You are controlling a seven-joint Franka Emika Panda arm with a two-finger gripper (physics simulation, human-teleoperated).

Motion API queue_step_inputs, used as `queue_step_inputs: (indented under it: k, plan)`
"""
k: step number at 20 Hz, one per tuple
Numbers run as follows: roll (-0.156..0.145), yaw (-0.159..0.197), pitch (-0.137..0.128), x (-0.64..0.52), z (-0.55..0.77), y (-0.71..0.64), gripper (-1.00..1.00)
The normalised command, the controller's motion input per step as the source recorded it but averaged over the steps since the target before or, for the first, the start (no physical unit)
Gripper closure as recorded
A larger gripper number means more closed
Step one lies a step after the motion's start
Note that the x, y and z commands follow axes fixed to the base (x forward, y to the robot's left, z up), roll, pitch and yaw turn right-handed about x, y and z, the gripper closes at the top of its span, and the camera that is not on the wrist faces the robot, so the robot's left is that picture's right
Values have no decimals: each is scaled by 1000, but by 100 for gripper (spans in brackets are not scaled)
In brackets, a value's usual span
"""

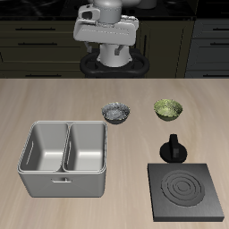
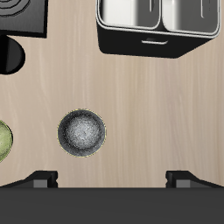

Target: Place the black bowl on the flat stove

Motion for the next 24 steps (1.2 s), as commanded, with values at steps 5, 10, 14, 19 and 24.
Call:
queue_step_inputs:
  k: [5, 10, 14, 19, 24]
  plan:
    - [-11, 3, 67, 229, -379, -75, -100]
    - [-10, -6, 67, 178, -347, -1, -100]
    - [-1, 1, 38, 133, -343, 18, -100]
    - [-5, -19, 26, 79, -255, 48, -100]
    - [0, -22, 43, 56, -349, 94, -100]
